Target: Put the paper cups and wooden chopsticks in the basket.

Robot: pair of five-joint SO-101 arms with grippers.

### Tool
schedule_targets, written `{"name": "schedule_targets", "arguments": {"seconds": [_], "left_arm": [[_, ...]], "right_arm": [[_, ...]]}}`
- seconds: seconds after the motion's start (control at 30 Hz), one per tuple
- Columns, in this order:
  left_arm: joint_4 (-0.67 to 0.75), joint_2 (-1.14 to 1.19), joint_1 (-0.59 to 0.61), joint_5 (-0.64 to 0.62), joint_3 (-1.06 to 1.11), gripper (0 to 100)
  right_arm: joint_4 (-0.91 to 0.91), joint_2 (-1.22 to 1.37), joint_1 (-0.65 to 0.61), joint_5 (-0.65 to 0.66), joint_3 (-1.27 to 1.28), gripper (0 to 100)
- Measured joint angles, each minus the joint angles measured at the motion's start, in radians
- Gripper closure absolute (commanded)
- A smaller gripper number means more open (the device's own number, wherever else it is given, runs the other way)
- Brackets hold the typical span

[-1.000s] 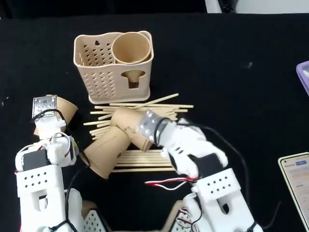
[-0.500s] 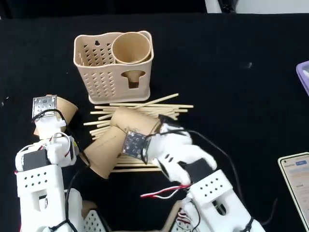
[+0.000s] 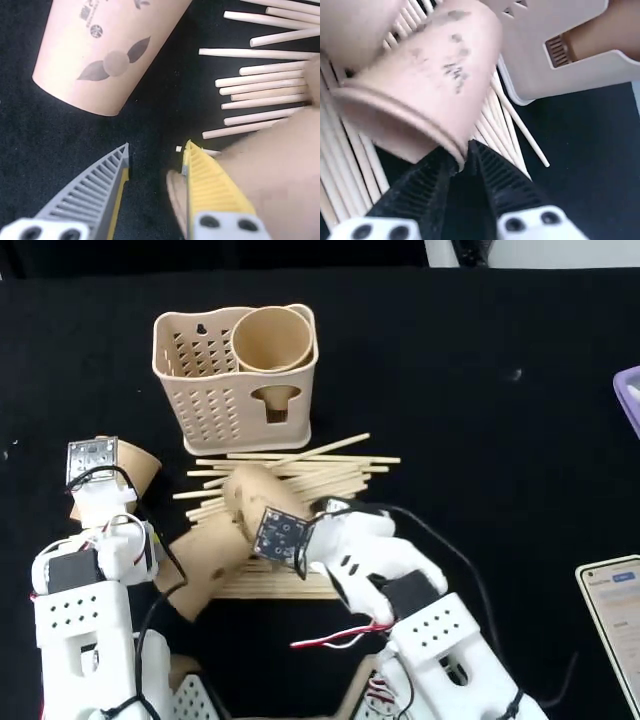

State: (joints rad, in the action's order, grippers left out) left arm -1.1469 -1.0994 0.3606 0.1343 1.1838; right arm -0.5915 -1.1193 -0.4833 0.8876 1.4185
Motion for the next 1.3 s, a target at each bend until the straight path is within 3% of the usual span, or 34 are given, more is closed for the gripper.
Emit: {"name": "schedule_targets", "arguments": {"seconds": [0.23, 0.53, 0.7, 0.97, 1.3], "left_arm": [[0.000, 0.000, 0.000, 0.003, 0.000, 82], [0.000, 0.000, 0.000, 0.003, 0.000, 82], [0.000, 0.000, 0.000, 0.003, 0.000, 82], [0.000, 0.000, 0.000, 0.003, 0.000, 82], [0.000, 0.000, 0.000, 0.003, 0.000, 82]], "right_arm": [[-0.158, -0.124, 0.054, -0.005, -0.020, 98.8], [-0.621, -0.499, 0.117, -0.077, -0.272, 98.8], [-0.664, -0.549, 0.175, -0.150, -0.428, 98.8], [-0.658, -0.311, 0.175, -0.377, -0.753, 98.8], [-0.746, 0.282, 0.175, -0.595, -1.323, 98.8]]}}
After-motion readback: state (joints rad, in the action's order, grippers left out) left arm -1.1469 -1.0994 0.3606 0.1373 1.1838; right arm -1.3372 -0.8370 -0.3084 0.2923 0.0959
